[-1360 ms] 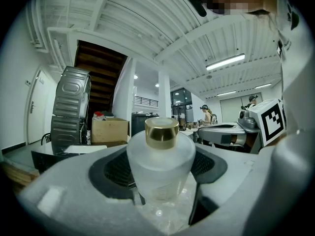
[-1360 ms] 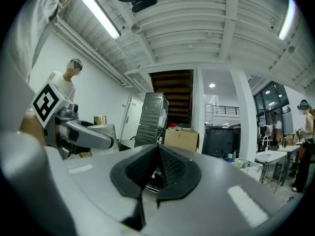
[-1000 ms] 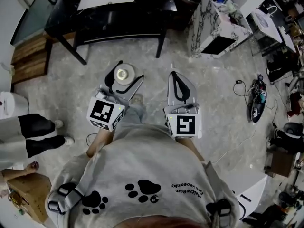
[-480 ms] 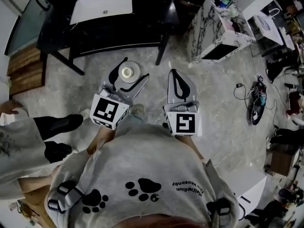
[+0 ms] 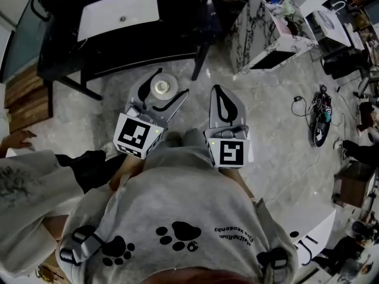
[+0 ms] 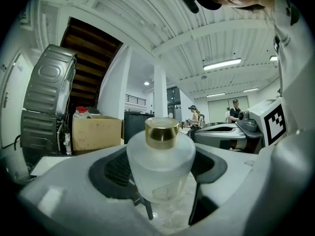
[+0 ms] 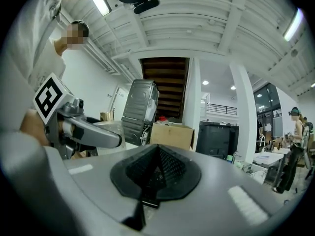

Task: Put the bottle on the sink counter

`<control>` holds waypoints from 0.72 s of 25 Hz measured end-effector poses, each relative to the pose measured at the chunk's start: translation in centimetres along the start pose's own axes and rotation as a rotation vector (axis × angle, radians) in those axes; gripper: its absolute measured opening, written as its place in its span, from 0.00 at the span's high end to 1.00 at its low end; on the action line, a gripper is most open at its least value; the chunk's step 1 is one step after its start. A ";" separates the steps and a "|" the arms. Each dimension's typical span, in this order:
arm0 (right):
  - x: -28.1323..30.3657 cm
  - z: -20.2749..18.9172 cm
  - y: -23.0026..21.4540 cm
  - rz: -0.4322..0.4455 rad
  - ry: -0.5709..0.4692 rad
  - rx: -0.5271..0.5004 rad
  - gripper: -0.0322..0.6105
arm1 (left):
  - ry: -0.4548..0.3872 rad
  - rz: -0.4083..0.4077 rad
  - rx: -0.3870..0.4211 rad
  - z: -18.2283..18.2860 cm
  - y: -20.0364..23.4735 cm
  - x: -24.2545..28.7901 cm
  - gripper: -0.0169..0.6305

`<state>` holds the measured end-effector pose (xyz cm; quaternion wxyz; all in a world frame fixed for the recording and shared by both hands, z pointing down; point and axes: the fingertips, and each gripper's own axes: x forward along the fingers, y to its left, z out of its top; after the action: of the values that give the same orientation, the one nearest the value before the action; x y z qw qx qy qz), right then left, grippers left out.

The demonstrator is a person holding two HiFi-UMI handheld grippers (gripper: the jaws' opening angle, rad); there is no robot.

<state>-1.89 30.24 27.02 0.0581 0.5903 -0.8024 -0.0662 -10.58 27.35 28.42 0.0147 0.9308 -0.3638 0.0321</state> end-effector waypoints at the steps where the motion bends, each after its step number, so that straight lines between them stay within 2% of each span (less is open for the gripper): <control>1: 0.3 -0.1 -0.1 -0.002 0.005 -0.002 0.95 | 0.003 -0.004 -0.003 -0.1 0.2 0.3 0.45; 11: 4.1 -0.6 -1.2 0.016 -0.002 -0.012 0.95 | 0.023 -0.004 -0.013 -0.9 2.6 3.1 0.45; 18: 8.7 -1.5 -4.0 0.035 -0.002 -0.003 0.95 | 0.026 0.007 -0.011 -0.7 5.1 7.5 0.45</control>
<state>-0.44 20.66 27.93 0.0591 0.5759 -0.8126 -0.0670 -8.56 18.56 29.70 0.0243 0.9289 -0.3671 0.0425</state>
